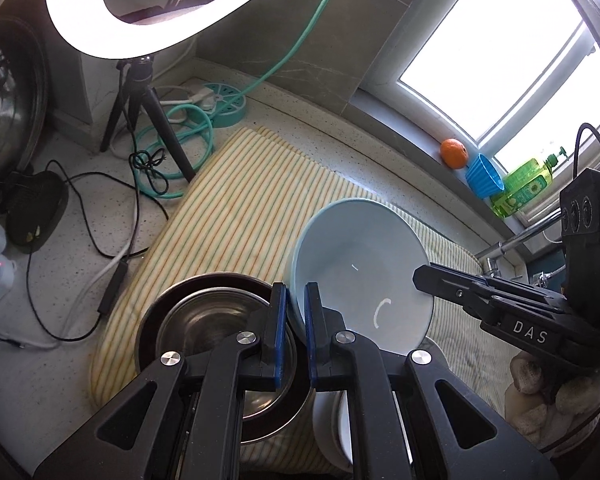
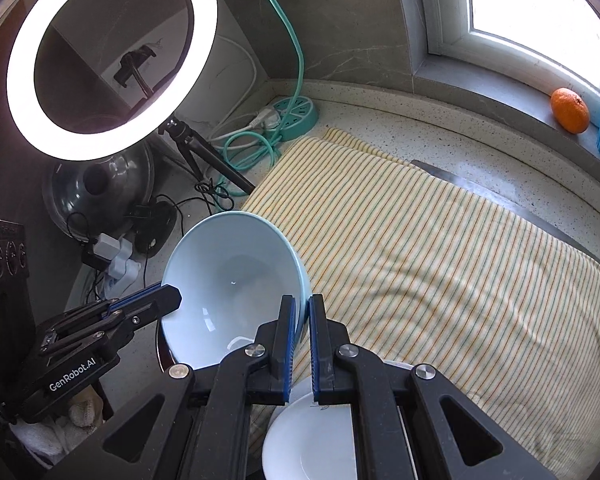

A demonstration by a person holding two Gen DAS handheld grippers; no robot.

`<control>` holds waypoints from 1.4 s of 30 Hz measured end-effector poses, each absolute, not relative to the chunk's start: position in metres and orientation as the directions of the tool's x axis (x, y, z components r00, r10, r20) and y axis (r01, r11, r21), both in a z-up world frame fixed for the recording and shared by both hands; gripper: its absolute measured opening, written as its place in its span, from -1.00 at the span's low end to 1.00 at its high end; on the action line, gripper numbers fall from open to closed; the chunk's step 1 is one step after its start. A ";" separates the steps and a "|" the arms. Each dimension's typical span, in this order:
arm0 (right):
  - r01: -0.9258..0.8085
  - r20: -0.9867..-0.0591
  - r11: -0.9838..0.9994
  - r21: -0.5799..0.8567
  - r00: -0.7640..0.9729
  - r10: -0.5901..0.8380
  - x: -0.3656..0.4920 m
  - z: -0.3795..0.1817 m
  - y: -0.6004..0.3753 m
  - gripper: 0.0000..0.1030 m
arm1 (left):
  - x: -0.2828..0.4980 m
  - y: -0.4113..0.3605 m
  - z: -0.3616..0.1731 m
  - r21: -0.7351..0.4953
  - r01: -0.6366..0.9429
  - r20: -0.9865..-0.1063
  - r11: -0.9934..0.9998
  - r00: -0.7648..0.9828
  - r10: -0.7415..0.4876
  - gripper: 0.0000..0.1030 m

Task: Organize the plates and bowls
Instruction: 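Lift the pale blue bowl with both grippers and carry it to the steel bowls, then lower the pale blue bowl into the red-backed steel bowl with both grippers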

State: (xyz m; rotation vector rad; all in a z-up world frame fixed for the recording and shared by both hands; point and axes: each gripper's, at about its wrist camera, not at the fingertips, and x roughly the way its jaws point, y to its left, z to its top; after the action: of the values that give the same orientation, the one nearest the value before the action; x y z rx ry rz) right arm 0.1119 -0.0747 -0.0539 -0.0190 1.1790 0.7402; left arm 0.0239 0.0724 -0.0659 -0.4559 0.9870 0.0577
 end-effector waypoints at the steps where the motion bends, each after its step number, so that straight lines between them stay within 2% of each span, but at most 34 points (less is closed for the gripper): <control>1: -0.536 -0.840 0.765 0.357 0.174 0.513 0.110 -0.055 -0.072 -0.88 | 0.021 0.076 -0.066 -0.346 -0.255 -0.816 0.903 0.557 -0.156 -0.86; 21: -0.534 -0.847 0.747 0.396 0.101 0.521 0.079 -0.082 -0.026 -0.88 | -0.017 0.124 -0.090 -0.391 -0.348 -0.829 0.852 0.535 -0.162 -0.86; 42: -0.542 -0.870 0.751 0.377 0.072 0.488 0.064 -0.102 -0.002 -0.88 | -0.030 0.141 -0.110 -0.390 -0.371 -0.850 0.843 0.498 -0.174 -0.86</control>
State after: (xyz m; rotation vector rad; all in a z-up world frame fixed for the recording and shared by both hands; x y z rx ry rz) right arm 0.0638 -0.0024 -0.1016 -0.0509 1.2826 0.7748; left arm -0.0303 0.1414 -0.1100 -0.5828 1.0589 0.1276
